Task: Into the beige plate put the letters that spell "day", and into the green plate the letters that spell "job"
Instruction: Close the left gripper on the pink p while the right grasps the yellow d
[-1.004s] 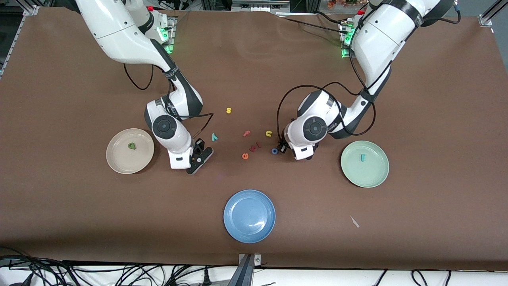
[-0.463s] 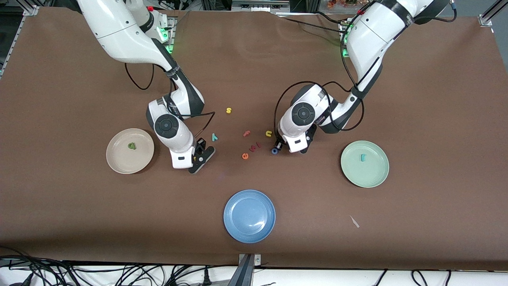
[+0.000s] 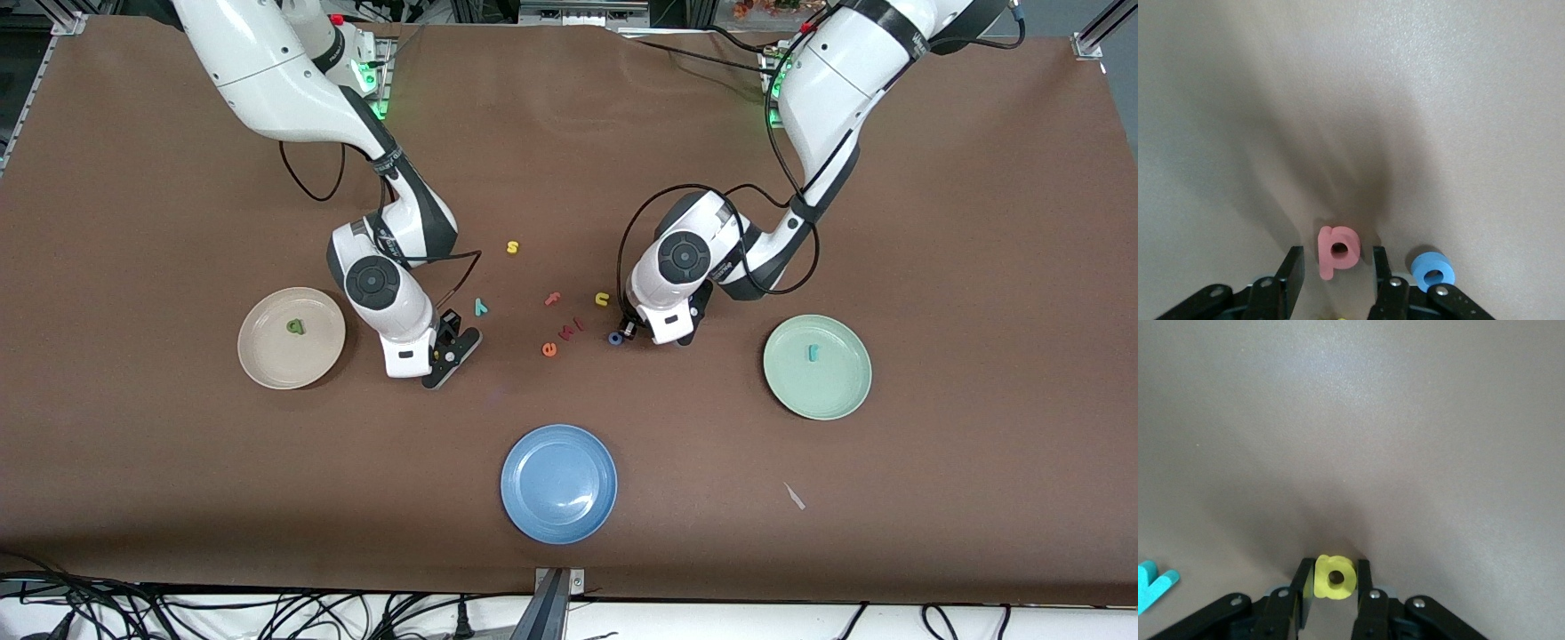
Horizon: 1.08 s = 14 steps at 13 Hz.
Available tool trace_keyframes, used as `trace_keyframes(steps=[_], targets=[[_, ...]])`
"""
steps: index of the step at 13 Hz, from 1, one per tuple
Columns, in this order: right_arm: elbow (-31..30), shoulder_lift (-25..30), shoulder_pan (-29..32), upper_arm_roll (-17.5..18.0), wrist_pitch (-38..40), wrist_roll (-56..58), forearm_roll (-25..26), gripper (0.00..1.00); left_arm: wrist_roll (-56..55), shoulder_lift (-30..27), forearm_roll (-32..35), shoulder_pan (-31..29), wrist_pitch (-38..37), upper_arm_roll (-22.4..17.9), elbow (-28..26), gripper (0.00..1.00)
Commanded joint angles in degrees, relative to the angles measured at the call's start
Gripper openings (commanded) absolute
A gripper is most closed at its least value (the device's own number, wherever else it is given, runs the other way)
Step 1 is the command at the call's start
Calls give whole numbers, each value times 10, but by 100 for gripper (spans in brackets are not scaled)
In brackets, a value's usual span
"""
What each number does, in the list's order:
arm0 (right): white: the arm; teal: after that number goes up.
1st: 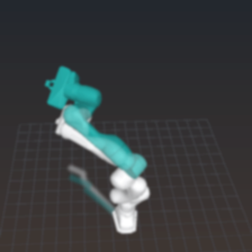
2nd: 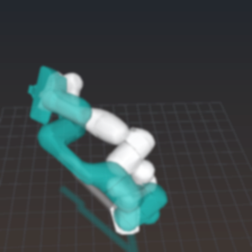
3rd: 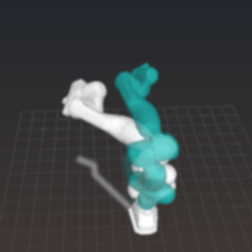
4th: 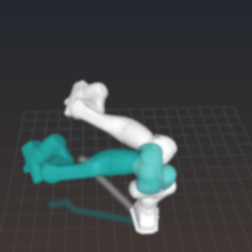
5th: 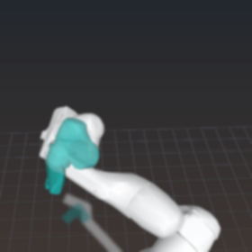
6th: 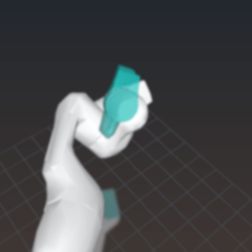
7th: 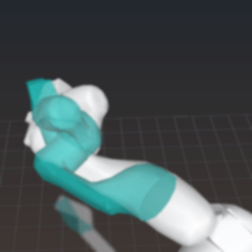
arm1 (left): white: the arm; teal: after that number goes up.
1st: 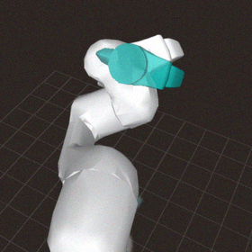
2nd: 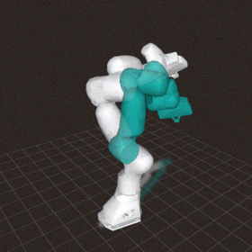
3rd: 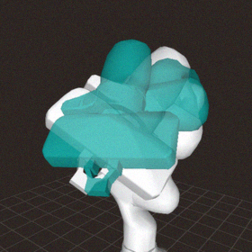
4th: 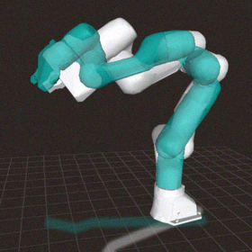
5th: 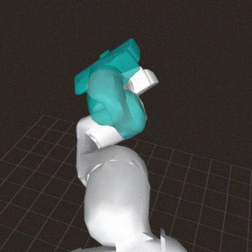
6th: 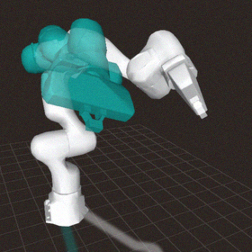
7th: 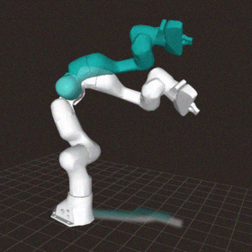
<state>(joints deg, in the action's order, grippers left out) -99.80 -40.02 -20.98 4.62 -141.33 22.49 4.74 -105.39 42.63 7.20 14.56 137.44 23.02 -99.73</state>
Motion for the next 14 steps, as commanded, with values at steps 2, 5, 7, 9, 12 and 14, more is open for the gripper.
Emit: trace_keyframes(steps=[2,5,7,9,12,14], targets=[[13,-15,-1,1,-1,-3,-3,28,-17,-11,19,0,7,-4,-14,46],[13,-14,-1,1,0,-2,-3,25,-18,-11,19,2,11,-10,-14,45],[14,-13,2,1,1,-2,-3,22,-17,-7,20,4,23,-10,-20,27],[14,-9,3,1,4,-20,-10,22,-17,-12,30,0,21,-9,-20,2],[46,-8,5,0,66,-48,-31,21,-15,-22,31,-1,14,-8,-16,0],[51,3,4,-1,92,-99,-73,21,-11,-39,31,-1,-1,-9,-14,0]])
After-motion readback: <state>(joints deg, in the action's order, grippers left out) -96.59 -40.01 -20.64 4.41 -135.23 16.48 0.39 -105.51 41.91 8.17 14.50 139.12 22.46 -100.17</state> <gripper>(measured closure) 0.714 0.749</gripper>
